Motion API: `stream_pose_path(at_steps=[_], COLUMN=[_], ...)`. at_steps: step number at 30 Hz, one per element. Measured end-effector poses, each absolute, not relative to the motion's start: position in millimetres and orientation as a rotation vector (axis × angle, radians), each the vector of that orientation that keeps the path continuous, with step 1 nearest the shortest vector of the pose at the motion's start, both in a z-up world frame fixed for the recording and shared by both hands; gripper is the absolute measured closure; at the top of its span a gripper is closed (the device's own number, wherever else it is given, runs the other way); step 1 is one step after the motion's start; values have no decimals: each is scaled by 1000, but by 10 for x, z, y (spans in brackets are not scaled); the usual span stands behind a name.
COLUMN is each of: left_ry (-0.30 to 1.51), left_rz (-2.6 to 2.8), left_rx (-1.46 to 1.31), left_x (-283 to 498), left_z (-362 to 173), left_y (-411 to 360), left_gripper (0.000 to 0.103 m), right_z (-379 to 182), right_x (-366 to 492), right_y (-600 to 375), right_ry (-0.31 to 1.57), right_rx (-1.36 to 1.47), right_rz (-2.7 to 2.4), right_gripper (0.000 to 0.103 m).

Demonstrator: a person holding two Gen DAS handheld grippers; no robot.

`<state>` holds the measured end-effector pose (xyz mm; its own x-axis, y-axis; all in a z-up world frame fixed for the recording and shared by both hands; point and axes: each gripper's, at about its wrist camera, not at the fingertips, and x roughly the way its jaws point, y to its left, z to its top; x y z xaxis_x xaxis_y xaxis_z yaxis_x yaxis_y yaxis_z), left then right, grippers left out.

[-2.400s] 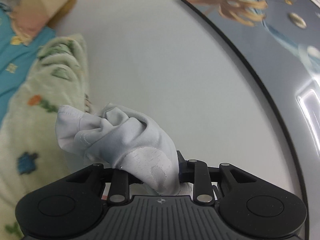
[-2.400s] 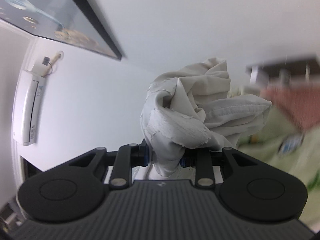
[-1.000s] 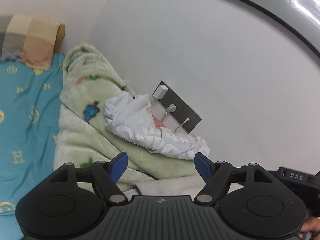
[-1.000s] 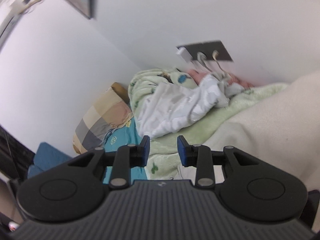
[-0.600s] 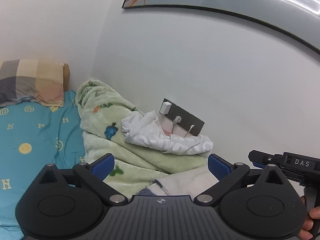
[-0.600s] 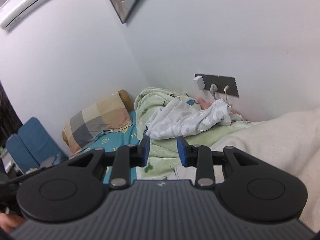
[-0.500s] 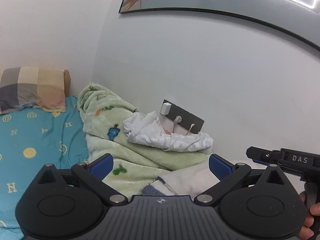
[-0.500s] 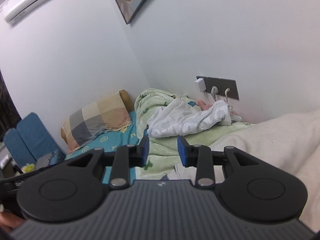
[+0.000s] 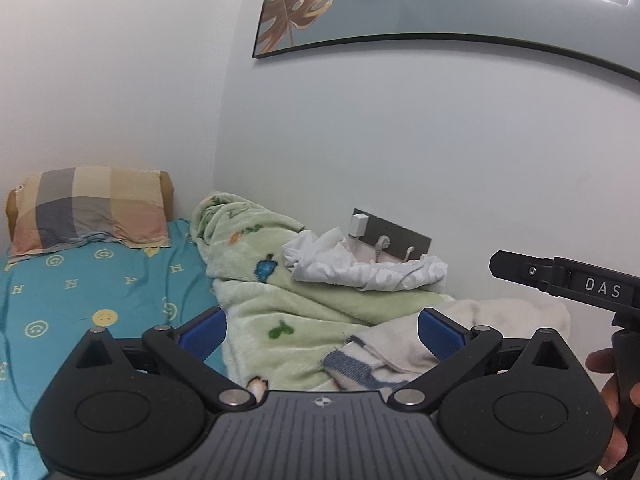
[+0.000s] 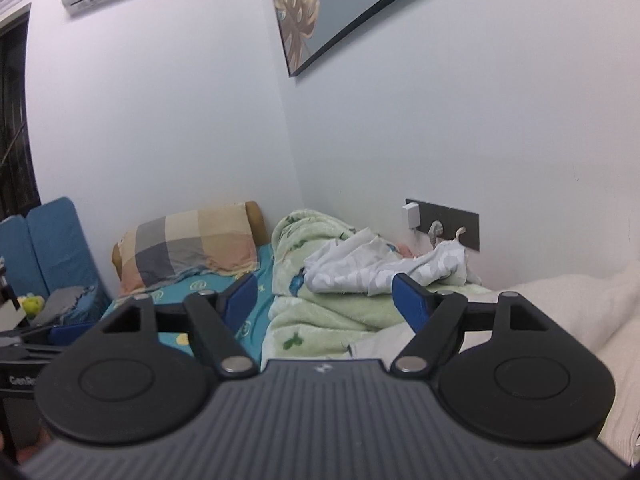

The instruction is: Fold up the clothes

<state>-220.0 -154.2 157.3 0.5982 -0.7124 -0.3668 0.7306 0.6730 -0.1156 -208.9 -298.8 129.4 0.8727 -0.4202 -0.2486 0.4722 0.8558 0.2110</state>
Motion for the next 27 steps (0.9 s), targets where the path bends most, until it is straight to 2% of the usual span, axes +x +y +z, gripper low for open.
stream_pose_path(at_steps=[10,27], left_ry=[352,352], left_rz=[-781,-760], left_rx=[41,74], left_x=[-2329,-2374], left_z=[1639,1667], left_y=[-1280,-1326], left_gripper=[0,0], right_z=[1115,1193], right_x=[-2070,-2124], right_y=[-2920,-2759], right_ry=[227,210], right_rx=[280,226], right_rz=[-505,-525], right_gripper=[27,27])
